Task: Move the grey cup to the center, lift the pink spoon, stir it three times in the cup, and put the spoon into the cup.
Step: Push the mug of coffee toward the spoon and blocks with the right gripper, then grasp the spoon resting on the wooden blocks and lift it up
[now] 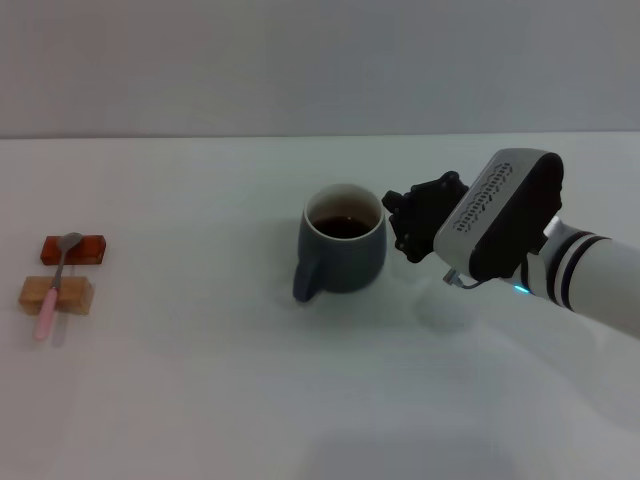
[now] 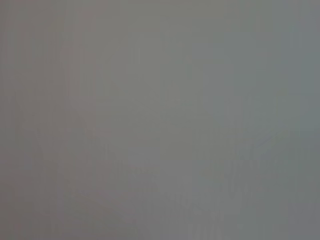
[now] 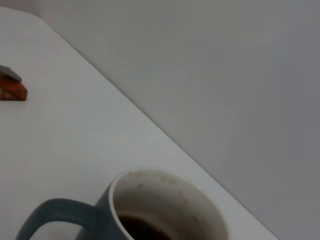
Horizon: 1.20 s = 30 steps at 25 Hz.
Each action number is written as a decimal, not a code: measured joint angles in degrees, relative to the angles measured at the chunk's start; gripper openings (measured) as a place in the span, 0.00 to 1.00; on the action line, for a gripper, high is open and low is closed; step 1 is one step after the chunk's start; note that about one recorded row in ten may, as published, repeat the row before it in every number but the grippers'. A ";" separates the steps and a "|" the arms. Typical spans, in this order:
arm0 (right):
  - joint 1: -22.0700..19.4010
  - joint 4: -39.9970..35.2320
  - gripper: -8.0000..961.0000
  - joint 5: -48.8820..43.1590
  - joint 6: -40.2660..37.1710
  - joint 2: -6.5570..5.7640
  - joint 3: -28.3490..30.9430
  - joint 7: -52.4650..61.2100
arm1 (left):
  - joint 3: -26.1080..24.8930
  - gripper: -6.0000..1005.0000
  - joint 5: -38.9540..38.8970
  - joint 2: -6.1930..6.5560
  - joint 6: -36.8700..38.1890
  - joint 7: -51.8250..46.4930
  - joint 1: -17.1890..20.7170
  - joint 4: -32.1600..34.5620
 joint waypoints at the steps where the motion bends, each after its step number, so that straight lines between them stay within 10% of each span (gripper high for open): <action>1: 0.02 0.13 0.03 0.00 0.01 0.04 -0.18 0.00 | 0.00 0.83 -0.01 0.00 0.00 -0.01 0.07 -0.02; 15: 0.38 0.69 0.03 0.01 0.09 1.02 -0.63 0.07 | 0.01 0.83 -0.04 0.00 0.00 -0.10 0.58 -0.53; 30: -11.13 -2.09 0.03 -0.06 -10.41 3.93 19.69 -4.22 | 2.91 0.83 2.07 -1.79 -0.24 -0.15 1.59 -2.63</action>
